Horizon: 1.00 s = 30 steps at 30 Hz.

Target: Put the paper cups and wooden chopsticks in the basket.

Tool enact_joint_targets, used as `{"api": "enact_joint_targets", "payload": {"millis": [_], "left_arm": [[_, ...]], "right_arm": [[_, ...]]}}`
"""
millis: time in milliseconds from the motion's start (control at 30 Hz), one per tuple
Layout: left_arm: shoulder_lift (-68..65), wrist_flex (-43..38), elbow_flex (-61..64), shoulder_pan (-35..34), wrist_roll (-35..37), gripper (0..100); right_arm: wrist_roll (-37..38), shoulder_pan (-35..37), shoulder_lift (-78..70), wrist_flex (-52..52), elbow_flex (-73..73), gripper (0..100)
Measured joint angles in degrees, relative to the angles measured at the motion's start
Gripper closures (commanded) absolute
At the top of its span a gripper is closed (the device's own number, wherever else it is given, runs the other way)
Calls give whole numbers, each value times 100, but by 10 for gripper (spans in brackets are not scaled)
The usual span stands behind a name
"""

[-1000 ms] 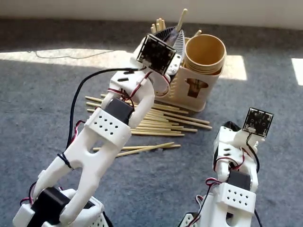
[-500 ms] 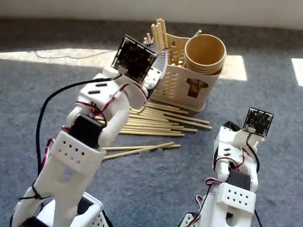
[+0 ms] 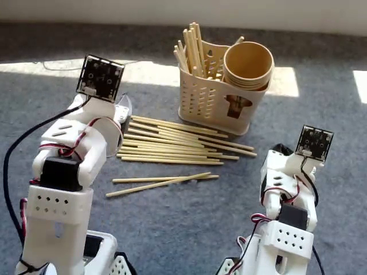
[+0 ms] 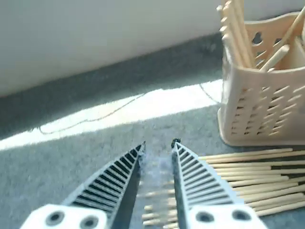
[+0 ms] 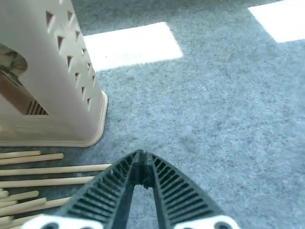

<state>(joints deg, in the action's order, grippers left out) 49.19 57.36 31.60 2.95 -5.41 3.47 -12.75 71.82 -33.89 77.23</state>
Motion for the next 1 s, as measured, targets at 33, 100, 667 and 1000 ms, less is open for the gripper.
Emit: {"api": "enact_joint_targets", "payload": {"millis": [33, 100, 667, 1000], "left_arm": [[114, 0, 255, -158, 0, 899], [396, -35, 853, -475, 0, 896], [3103, -1319, 4967, -1996, 334, 894], [4097, -1319, 5521, -2040, 325, 894]], "right_arm": [[18, 97, 0, -193, -167, 991], [79, 352, 0, -607, -475, 991], [642, 3182, 9, -2936, -2541, 988], [378, 4211, -1380, -4360, -4202, 988]]}}
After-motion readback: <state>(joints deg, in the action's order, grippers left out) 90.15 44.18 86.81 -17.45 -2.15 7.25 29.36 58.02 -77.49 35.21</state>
